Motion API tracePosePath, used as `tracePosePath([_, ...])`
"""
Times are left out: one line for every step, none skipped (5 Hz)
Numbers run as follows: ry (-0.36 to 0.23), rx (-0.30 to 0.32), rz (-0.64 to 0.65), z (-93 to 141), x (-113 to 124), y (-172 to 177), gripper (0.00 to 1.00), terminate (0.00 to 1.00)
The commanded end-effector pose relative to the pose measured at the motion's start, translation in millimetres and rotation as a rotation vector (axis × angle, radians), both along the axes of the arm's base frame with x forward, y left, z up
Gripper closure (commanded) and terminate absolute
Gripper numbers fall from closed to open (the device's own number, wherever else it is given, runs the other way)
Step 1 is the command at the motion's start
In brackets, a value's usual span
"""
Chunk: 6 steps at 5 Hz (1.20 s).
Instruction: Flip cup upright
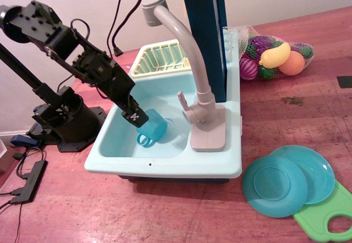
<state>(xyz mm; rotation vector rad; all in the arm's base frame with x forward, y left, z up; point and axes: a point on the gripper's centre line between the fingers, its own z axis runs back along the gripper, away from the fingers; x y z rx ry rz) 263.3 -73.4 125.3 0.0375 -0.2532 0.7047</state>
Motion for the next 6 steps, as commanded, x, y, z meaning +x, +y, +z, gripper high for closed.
tracePosePath([-0.014, -0.035, 0.020, -19.7, 17.9, -12.8, 0.00, 0.00])
tracePosePath([-0.007, -0.041, 0.016, -37.8, 35.4, -16.9, 0.00, 0.00])
tracePosePath([-0.001, -0.055, -0.005, -49.1, 46.7, -15.7, 0.00, 0.00])
tracePosePath([0.010, -0.043, 0.006, -37.5, 43.0, -18.4, 1.00, 0.00])
tracePosePath([0.025, -0.044, 0.016, -19.9, 37.3, -17.3, 1.00, 0.00])
tracePosePath([0.032, -0.035, 0.010, -1.0, 36.8, -13.1, 0.00, 0.00])
